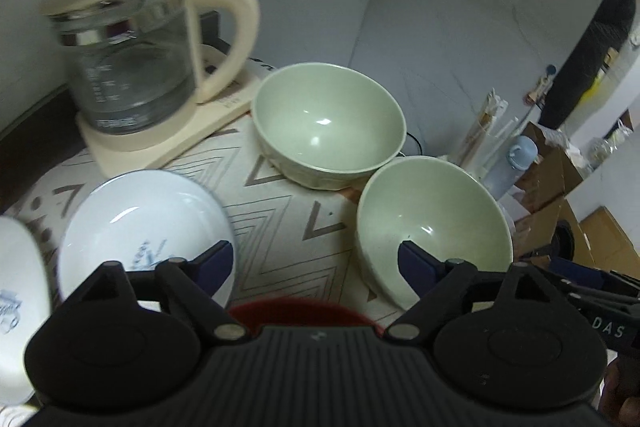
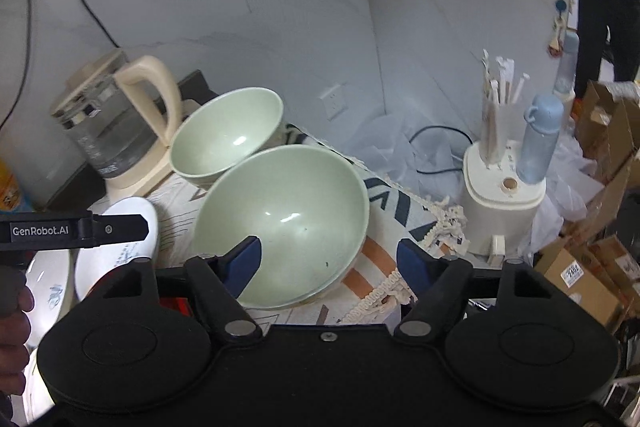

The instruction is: Organize plates and bowls

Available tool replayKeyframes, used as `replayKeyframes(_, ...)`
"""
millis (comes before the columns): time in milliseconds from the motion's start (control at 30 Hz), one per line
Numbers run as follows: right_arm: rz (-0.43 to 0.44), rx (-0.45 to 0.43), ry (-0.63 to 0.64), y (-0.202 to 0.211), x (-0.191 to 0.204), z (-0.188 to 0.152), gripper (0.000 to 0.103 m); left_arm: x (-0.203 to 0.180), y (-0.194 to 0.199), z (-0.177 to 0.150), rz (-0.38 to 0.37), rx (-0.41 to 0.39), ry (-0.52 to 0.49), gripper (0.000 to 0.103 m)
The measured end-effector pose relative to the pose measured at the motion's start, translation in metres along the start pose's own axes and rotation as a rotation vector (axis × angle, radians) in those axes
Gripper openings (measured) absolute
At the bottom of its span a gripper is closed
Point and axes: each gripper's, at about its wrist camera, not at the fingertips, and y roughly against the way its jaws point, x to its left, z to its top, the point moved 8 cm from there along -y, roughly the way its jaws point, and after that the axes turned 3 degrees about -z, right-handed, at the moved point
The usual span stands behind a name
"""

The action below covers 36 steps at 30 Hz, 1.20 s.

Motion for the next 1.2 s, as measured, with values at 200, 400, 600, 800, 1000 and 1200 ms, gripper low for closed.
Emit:
replayKeyframes(200, -0.038, 0.039, -0.044, -0.024, -0.009, -0.003, 0.058, -0.009, -0.033, 0.005, -0.05, 0.063, -0.012, 0.062)
replayKeyframes(400, -0.044, 0.106, -0.089, -0.042, -0.017, -0.009, 0.048, -0.015, -0.058, 0.004, -0.06, 0.113, -0.018, 0.052)
replayKeyframes(600, 0.002, 0.128, -0.102, -0.056, -0.012, -0.014, 0.04, -0.016, -0.074, -0.003, -0.049, 0.152, -0.003, 0.037)
replayKeyframes(800, 0.024, 0.17, -0.073, -0.075, -0.001, -0.022, 0.031, -0.022, -0.077, -0.006, -0.066, 0.179, 0.01, 0.014)
replayKeyframes(1000, 0.021, 0.183, -0.042, -0.084, -0.004, -0.02, 0.022, -0.023, -0.083, -0.012, -0.055, 0.197, 0.065, 0.013)
replayKeyframes(1200, 0.048, 0.183, -0.046, -0.081, -0.006, -0.017, 0.02, -0.025, -0.071, -0.011, -0.044, 0.171, 0.078, 0.013)
